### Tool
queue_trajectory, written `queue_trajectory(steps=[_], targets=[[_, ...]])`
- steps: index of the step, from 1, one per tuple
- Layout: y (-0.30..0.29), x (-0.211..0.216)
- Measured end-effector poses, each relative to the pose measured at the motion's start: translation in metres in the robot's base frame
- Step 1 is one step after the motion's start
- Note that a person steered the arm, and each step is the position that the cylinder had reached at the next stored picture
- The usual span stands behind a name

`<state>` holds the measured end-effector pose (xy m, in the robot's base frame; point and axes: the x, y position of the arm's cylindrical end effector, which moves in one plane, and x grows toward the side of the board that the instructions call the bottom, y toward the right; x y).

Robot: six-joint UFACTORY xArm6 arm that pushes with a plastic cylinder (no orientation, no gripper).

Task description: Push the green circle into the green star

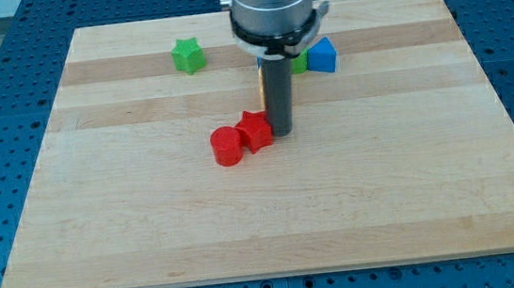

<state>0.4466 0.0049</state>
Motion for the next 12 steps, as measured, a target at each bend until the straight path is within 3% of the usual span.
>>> queue_trajectory(steps=[1,3,7,12], targets=[[0.006,0.000],[0.088,-0.036],[0.044,-0.111],[0.067,-0.197]])
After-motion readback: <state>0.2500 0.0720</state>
